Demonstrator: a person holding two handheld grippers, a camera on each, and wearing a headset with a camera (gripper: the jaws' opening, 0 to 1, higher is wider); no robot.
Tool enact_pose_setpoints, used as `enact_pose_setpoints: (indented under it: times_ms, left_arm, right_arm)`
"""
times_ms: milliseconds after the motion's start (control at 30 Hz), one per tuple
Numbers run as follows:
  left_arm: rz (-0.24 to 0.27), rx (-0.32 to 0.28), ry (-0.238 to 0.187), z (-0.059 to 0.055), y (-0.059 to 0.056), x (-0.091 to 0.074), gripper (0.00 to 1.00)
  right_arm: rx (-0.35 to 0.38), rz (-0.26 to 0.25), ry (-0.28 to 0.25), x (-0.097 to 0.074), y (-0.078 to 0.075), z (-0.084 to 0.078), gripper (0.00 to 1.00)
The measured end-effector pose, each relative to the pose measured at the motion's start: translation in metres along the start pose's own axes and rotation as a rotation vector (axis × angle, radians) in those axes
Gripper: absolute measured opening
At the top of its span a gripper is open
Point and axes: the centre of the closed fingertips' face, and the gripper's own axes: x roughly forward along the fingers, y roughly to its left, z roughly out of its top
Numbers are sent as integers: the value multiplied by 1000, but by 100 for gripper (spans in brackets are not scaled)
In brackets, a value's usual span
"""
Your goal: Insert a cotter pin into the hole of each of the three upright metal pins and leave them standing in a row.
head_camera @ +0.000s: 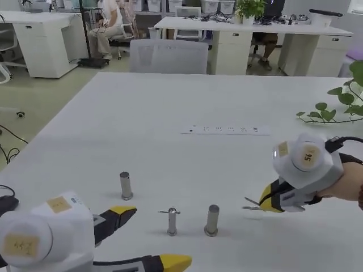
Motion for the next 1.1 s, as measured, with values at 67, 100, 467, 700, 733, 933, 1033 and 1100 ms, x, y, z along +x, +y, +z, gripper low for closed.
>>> enact_pose_setpoints:
  times_ms: [67,100,467,700,733,933,1033,1100]
  left_arm:
    - [-10,-3,8,0,-3,1,74]
    - [-13,-3,9,0,-4,1,72]
    - [-42,-43,25,1,-15,5,58]
    - [-51,-77,34,1,-19,8,51]
    - [-53,-86,33,2,-19,9,49]
    - [-70,-146,20,6,-24,14,45]
    - [-80,-188,14,8,-26,16,42]
    - [-88,-223,10,10,-26,18,40]
  right_arm:
    - [-19,-9,-15,-6,3,6,3]
    - [-24,-12,-18,-7,5,8,3]
    - [-88,-26,-105,-28,29,45,3]
    - [-130,-14,-157,-34,47,66,3]
    - [-131,-14,-162,-34,49,68,3]
    - [-159,0,-196,-33,63,84,3]
    - [-172,8,-202,-30,69,89,3]
    - [-190,15,-205,-29,74,92,3]
